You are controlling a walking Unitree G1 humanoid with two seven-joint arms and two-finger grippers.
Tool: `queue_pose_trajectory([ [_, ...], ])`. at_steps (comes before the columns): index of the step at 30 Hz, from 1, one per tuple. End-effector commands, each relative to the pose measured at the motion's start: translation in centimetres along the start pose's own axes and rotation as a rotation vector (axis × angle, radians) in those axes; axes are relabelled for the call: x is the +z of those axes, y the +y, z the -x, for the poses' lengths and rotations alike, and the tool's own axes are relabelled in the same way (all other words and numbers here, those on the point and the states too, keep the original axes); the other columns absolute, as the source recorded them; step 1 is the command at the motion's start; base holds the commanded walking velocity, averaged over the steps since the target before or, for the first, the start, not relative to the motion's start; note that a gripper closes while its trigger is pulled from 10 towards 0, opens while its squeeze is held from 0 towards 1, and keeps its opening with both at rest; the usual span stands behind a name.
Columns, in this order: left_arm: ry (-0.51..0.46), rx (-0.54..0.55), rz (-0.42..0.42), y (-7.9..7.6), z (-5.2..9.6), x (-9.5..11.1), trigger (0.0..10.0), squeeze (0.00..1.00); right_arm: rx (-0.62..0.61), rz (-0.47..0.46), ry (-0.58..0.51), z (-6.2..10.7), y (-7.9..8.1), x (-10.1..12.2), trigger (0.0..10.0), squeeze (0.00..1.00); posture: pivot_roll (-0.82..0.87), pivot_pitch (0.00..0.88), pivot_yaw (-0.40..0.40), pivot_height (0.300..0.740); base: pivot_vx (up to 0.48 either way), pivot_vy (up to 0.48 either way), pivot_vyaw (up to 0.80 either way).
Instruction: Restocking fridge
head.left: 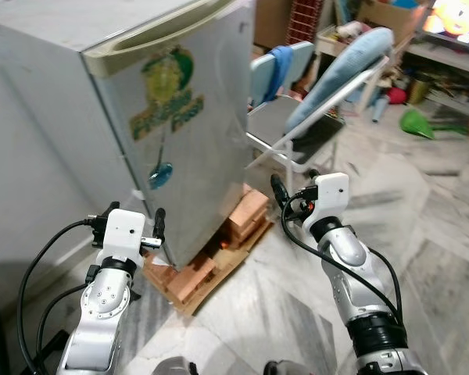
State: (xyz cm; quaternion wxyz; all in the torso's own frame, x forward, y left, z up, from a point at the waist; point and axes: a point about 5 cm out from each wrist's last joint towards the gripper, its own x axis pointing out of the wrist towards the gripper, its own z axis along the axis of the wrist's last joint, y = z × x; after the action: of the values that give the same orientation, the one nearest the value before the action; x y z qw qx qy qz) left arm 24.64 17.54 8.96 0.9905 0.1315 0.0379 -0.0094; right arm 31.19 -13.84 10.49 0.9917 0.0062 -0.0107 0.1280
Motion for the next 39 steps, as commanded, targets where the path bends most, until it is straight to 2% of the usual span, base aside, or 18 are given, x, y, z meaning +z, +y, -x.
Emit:
queue_pose_trajectory([
  [1,0.007,-0.004,-0.010,-0.1,0.2,0.0,10.0,0.00,-0.018,0.006,-0.001,0.3,-0.4,0.1,10.0,0.00,0.11,0.079,0.010,0.740,0.000,0.000,-0.80],
  [4,0.020,-0.036,-0.010,-0.7,0.5,-0.4,10.0,0.00,-0.030,0.003,0.025,1.1,-0.4,-0.9,10.0,0.00,0.11,0.068,0.015,0.740,0.000,0.415,-0.80],
  [8,0.026,-0.035,-0.006,-0.8,0.4,-0.5,10.0,0.00,-0.026,0.000,0.034,1.3,-0.1,-1.2,10.0,0.00,0.11,0.058,0.019,0.740,0.000,0.466,-0.69],
  [15,0.028,-0.057,-0.013,-1.0,0.6,-0.6,10.0,0.00,-0.018,0.004,0.044,1.3,0.2,-1.6,10.0,0.00,0.12,0.042,0.023,0.740,0.000,0.460,0.00],
  [21,0.021,-0.076,-0.006,-1.0,1.3,-0.7,10.0,0.00,-0.026,0.011,0.058,1.3,-0.1,-2.0,10.0,0.00,0.13,0.022,0.022,0.740,-0.042,0.413,0.00],
  [33,0.023,-0.084,-0.001,-1.0,1.8,-1.0,10.0,0.00,-0.066,0.024,0.078,1.3,-0.6,-2.5,10.0,0.00,0.14,0.034,0.014,0.740,0.000,0.000,0.00],
  [39,0.037,-0.055,0.006,-0.3,1.2,-1.2,10.0,0.00,-0.114,0.033,0.127,2.6,-1.3,-3.0,10.0,0.00,0.14,0.044,-0.002,0.740,0.000,0.000,-0.16],
])
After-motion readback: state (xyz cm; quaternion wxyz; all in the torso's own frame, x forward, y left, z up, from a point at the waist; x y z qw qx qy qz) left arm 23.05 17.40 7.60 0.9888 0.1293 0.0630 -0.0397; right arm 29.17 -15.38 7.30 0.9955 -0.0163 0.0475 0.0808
